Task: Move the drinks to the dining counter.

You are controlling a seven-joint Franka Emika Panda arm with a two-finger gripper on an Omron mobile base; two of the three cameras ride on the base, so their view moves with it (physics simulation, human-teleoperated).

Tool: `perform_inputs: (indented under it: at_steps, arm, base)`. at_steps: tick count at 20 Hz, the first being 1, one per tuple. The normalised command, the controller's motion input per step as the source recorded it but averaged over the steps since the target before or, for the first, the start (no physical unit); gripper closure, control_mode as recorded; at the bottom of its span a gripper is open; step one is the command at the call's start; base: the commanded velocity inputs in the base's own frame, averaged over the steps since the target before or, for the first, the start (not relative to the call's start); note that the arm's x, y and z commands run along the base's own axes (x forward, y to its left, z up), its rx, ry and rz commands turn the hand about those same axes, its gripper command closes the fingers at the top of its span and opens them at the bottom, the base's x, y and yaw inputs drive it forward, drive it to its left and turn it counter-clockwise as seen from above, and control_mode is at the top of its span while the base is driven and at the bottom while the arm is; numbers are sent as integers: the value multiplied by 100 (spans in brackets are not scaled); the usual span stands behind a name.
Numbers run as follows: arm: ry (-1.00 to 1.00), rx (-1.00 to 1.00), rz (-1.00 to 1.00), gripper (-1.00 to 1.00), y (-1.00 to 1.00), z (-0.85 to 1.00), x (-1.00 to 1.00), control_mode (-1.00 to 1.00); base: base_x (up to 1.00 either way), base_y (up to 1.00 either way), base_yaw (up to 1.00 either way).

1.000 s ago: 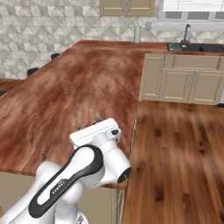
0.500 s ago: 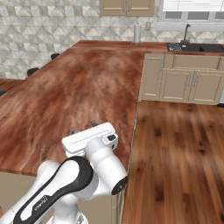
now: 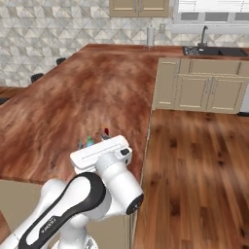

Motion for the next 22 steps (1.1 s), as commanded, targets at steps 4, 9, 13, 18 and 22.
perform_inputs:
  at_steps: [4, 9, 13, 18, 22]
  arm:
    - [0, 0, 0, -100, 0, 0, 0, 100]
    - [0, 0, 0, -100, 0, 0, 0, 100]
    - [0, 0, 0, -100, 0, 0, 0, 100]
    - [0, 0, 0, -100, 0, 0, 0, 100]
    - [0, 0, 0, -100, 0, 0, 0, 100]
  base:
    - [-99, -68, -13]
    - [-26, -89, -29]
    - [0, -100, -47]
    - [0, -100, -60]
    - [0, -100, -61]
